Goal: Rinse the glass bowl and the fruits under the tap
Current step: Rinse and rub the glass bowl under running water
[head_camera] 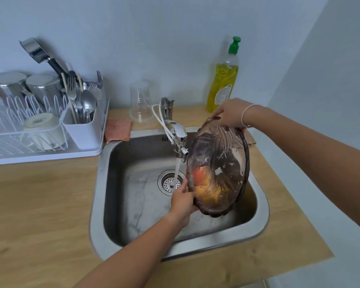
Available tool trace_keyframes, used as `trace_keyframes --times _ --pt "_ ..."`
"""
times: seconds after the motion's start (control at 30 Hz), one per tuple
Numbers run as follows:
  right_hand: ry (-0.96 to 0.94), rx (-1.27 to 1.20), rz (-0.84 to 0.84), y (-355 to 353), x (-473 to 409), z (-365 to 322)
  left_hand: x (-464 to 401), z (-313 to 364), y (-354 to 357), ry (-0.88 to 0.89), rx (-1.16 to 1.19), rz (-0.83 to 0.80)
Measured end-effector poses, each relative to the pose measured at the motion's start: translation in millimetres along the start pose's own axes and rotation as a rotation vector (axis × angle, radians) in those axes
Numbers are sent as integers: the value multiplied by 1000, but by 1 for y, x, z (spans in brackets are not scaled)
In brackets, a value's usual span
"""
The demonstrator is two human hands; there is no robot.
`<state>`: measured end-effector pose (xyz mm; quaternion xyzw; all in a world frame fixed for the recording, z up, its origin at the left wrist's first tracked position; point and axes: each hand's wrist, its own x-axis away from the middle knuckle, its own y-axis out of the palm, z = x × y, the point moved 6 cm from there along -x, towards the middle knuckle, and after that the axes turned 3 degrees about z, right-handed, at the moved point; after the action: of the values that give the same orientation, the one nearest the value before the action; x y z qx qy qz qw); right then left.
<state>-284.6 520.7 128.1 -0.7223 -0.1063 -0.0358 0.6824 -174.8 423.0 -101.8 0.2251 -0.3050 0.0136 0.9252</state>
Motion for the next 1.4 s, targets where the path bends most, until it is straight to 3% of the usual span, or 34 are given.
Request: trace_keyframes --times 0.53,0.87,1.4 --pt "-61 74 66 -6 10 16 -2 2 10 95 -16 -17" --pt "-59 -34 95 2 7 35 -11 -1 4 172 -40 113" --pt "-82 -82 175 -2 8 46 -15 6 12 215 -29 100"
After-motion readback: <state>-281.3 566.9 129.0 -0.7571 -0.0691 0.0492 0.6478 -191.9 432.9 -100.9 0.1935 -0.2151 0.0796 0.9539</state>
